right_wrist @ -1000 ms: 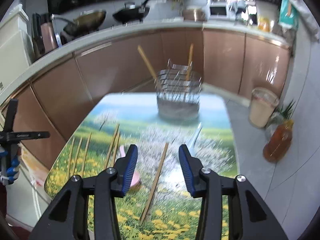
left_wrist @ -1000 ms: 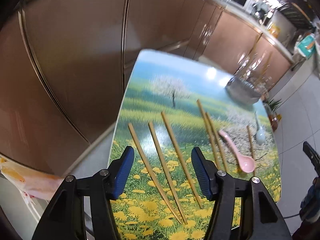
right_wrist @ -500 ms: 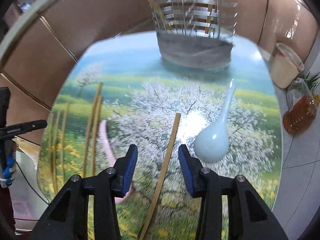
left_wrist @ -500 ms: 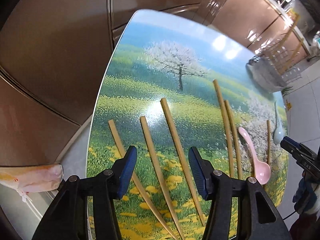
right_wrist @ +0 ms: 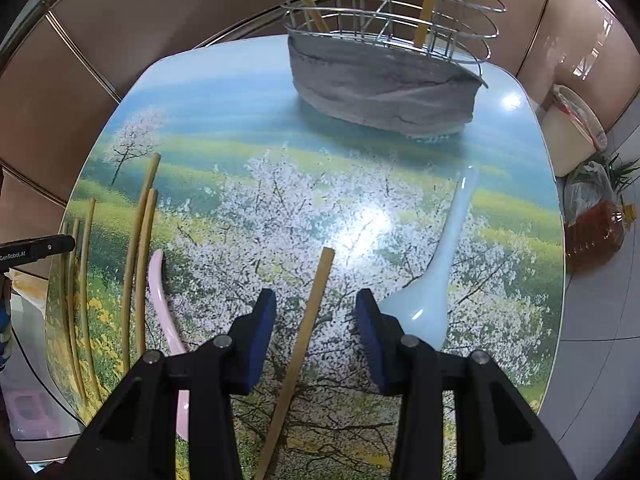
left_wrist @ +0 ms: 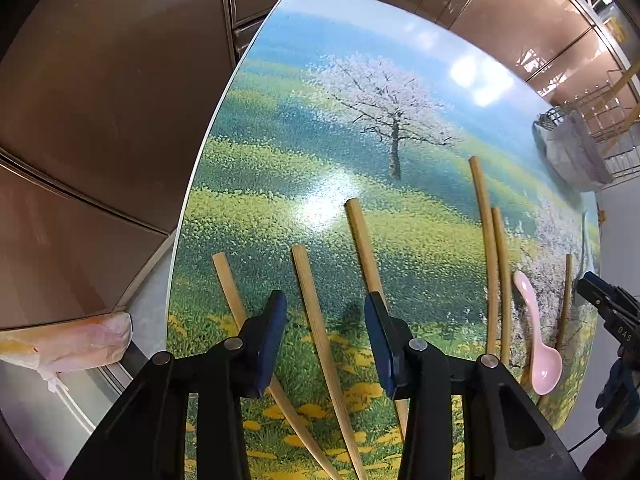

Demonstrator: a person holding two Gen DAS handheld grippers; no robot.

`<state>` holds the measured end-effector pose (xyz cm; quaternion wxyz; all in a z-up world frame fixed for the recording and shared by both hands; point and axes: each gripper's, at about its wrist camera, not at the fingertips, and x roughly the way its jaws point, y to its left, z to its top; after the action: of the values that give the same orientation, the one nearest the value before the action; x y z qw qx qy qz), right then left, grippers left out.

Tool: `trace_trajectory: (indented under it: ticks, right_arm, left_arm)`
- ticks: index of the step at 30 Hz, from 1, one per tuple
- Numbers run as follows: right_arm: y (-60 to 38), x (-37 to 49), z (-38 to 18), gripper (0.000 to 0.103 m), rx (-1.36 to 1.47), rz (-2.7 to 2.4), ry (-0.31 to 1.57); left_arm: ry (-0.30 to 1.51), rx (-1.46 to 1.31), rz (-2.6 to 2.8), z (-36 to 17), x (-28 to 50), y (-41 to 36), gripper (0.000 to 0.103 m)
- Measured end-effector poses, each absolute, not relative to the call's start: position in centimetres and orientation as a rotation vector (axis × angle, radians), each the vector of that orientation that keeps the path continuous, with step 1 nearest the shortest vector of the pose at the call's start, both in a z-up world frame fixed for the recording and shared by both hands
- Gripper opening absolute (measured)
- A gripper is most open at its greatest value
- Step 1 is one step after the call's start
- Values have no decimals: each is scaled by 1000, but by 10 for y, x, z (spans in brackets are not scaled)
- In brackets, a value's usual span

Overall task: Organize utensils
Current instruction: 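Move both open tools over the remaining chopsticks on the table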

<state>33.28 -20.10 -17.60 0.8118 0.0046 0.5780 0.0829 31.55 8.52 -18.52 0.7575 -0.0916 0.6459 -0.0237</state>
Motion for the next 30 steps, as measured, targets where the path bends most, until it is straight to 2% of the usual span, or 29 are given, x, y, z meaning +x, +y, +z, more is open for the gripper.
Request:
trace_trajectory:
  ticks: [10, 15, 26, 27, 28, 30]
  right_arm:
    - [-192, 356, -188, 27, -10, 189, 1293]
    - [-176, 363, -197, 14, -63, 183, 1344]
    - [-138, 373, -204, 10, -147, 152, 1401]
    - [-135, 374, -204, 9, -148, 150, 1401]
    - [-134, 374, -205, 9, -148, 149, 1400]
    - [-134, 372, -206, 7, -149, 150, 1397]
  left_arm:
    - [1427, -177, -30, -189, 321, 83, 29]
    - [1455, -141, -13, -189, 325, 75, 25]
    - [1506, -96, 46, -191, 330, 66, 18]
    - [1504, -87, 52, -191, 330, 63, 15]
    - [1504, -84, 54, -190, 329, 58, 8]
    - [1505, -114, 48, -190, 329, 58, 7]
